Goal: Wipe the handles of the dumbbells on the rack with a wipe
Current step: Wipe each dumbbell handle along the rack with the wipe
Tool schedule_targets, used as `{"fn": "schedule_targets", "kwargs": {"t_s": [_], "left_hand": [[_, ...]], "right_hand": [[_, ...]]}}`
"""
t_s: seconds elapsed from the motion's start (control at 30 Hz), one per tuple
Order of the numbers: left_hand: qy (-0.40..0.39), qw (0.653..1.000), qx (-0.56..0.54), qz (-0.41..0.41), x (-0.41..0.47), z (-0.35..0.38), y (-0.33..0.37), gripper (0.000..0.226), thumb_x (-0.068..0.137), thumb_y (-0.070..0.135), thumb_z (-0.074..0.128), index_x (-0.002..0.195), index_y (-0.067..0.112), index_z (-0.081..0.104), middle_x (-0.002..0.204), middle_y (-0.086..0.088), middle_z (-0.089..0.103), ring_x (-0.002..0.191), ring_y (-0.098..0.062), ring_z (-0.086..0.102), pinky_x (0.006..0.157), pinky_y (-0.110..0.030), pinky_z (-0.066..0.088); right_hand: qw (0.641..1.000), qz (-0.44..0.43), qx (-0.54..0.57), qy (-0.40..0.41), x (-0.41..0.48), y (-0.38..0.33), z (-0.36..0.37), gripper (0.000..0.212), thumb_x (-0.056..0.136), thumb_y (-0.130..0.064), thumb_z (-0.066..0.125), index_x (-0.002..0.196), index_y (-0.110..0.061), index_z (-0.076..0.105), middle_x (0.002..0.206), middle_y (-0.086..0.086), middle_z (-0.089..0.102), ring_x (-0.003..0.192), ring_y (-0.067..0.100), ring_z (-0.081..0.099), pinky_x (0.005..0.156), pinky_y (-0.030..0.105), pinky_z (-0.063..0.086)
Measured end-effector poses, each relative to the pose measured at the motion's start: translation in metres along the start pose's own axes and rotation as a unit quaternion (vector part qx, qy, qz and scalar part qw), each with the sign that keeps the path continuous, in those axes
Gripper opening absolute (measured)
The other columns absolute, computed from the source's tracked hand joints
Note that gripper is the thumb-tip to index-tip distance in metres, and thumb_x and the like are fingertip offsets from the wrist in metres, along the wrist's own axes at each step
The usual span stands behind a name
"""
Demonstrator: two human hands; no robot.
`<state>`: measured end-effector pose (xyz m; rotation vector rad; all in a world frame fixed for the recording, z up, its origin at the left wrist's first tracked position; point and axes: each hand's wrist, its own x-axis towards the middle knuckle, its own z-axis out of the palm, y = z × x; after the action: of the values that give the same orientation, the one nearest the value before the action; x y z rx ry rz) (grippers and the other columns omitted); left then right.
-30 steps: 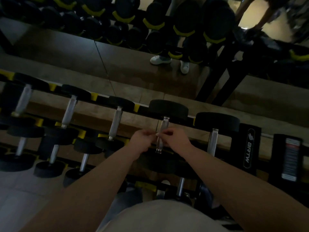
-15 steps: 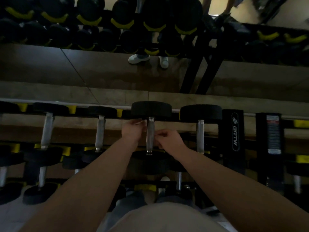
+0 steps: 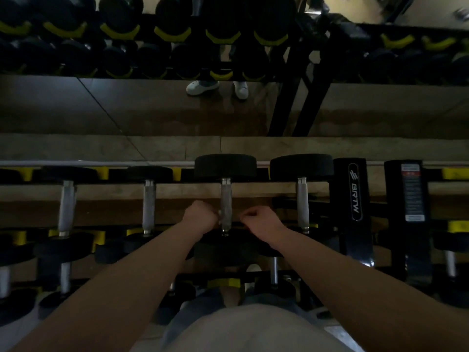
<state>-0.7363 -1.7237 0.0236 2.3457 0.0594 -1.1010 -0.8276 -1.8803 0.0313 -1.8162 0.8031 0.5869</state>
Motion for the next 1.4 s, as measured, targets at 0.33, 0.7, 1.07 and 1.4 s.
{"fn": "schedule_targets", "kwargs": {"t_s": [0.33,0.7,1.07,1.4], "left_hand": [[0.017,0.990,-0.090,0.104,-0.003,-0.008,-0.007,0.006,0.086,0.039,0.075,0.088,0.033,0.073,0.096,0.012,0.071,0.094,-0.009,0.065,0.083,-0.026,0.051],[0.095,0.981,-0.124,0.111,-0.001,-0.002,0.011,0.009,0.091,0.030,0.069,0.096,0.028,0.076,0.102,0.006,0.073,0.097,-0.013,0.066,0.082,-0.031,0.054],[-0.043,0.979,0.144,0.137,-0.011,-0.007,-0.025,0.009,0.093,0.030,0.068,0.094,0.024,0.074,0.090,0.009,0.066,0.087,-0.011,0.064,0.071,-0.021,0.045],[0.060,0.971,-0.223,0.068,0.013,-0.004,0.005,0.013,0.096,0.026,0.064,0.101,0.023,0.075,0.109,0.003,0.071,0.106,-0.017,0.062,0.097,-0.036,0.049]], "right_hand": [[0.999,0.014,0.046,0.006,0.003,0.003,-0.009,0.008,0.096,-0.032,0.063,0.093,-0.033,0.070,0.100,0.001,0.073,0.096,0.022,0.070,0.088,0.044,0.060],[1.000,0.005,0.026,0.006,0.005,-0.002,-0.012,0.013,0.096,-0.030,0.062,0.085,-0.035,0.066,0.091,-0.001,0.070,0.090,0.019,0.069,0.077,0.033,0.058],[1.000,-0.004,-0.025,-0.009,0.010,0.010,-0.001,0.020,0.097,-0.027,0.059,0.109,-0.021,0.073,0.104,0.000,0.069,0.097,0.017,0.064,0.082,0.030,0.051],[0.999,0.011,0.037,0.015,0.020,0.003,-0.004,0.010,0.095,-0.031,0.064,0.086,-0.030,0.069,0.093,0.005,0.072,0.091,0.025,0.071,0.077,0.037,0.059]]}}
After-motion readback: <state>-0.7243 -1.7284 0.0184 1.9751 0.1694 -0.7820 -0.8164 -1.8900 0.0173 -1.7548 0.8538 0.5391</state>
